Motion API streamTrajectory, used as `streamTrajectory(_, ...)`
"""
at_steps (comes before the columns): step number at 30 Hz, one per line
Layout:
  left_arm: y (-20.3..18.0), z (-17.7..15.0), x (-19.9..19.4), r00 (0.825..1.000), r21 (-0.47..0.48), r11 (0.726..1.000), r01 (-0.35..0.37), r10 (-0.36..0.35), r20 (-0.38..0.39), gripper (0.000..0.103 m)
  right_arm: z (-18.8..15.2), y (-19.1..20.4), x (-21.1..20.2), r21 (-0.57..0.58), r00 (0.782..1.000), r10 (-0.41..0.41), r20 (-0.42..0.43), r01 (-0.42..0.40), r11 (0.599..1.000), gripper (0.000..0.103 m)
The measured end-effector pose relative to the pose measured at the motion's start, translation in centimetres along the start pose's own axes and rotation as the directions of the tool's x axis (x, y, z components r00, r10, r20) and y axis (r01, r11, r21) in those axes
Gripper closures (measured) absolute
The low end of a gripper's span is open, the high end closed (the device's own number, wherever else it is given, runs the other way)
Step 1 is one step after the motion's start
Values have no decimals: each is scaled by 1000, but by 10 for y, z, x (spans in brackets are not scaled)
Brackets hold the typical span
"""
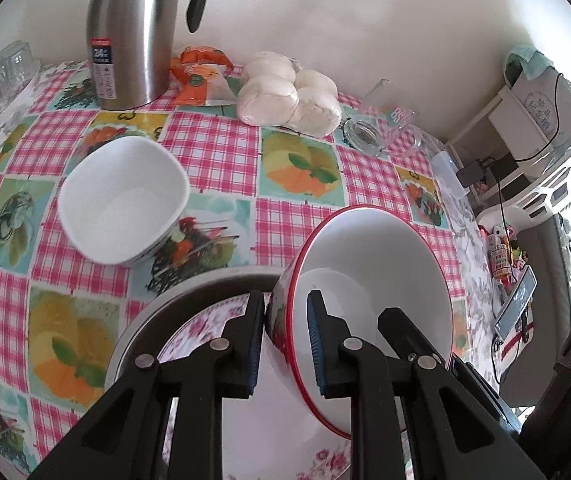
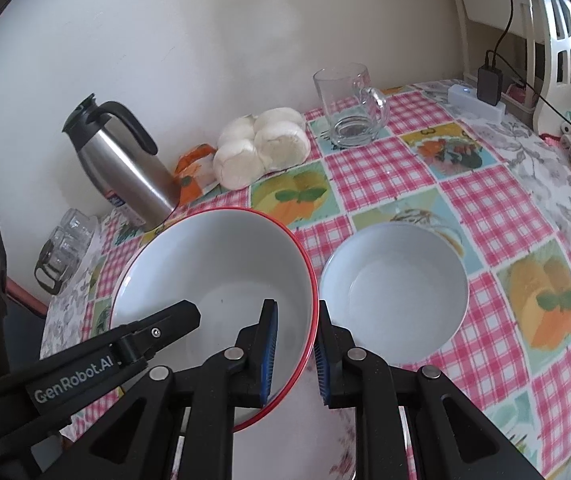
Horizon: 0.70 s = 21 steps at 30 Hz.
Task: Organize plates and bowls
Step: 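Lift the red-rimmed bowl with both tools over the steel basin, then lower the red-rimmed bowl onto the floral plate inside the basin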
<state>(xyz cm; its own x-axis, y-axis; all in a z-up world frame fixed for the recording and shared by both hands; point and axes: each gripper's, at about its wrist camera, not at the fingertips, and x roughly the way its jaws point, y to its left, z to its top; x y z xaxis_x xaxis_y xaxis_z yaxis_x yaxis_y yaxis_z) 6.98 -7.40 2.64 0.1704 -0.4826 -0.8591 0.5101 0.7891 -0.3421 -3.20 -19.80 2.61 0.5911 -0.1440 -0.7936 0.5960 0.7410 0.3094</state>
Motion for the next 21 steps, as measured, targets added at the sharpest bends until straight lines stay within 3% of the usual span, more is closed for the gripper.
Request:
streamTrajectory(8,7,-12,-11,1000,-2,1000,-30,30,7,82,-12,9,-8,-15,1000,13,-7,-13,1000,82)
streamTrajectory(21,24,-34,5,995,-51,995,-81,78,-64,82,-28,13,10,-28,994,-9,-110,6,1000,82)
